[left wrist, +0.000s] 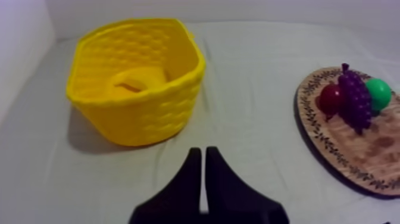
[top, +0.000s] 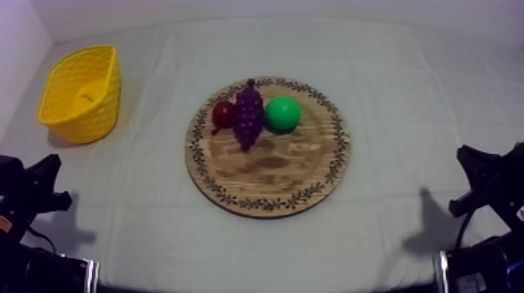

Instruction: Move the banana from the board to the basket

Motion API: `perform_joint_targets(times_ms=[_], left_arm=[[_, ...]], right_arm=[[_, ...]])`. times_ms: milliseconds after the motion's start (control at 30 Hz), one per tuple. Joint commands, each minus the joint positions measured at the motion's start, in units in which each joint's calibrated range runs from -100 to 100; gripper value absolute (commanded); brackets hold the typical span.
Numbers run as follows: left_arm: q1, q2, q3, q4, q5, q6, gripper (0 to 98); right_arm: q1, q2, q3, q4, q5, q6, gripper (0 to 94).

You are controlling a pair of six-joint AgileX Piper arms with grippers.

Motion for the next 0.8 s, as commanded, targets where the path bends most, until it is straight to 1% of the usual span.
perform_joint_targets(times_ms=[0,67,133,367,767], left_arm=[[0.19,-0.06,0.64,0.13,-3.81,6.89,0.2],[0.3,-0.09,1.0,0.19,-5.07,9.33,0.2],[0.35,-0.11,1.17,0.23,-5.68,10.19,0.2],[0.4,-0.12,1.33,0.26,-6.23,8.6,0.2],[0.4,-0.12,1.34,0.26,-6.28,8.3,0.2]], right_arm=[[-0.03,-0.04,-0.03,-0.02,-0.02,0.0,0.5],[-0.04,-0.04,-0.03,-0.02,-0.02,-0.01,0.5],[-0.05,-0.04,-0.03,-0.02,-0.02,-0.02,0.5],[-0.05,-0.04,-0.03,-0.02,-0.02,-0.02,0.5],[-0.05,-0.04,-0.03,-0.02,-0.02,-0.02,0.5]])
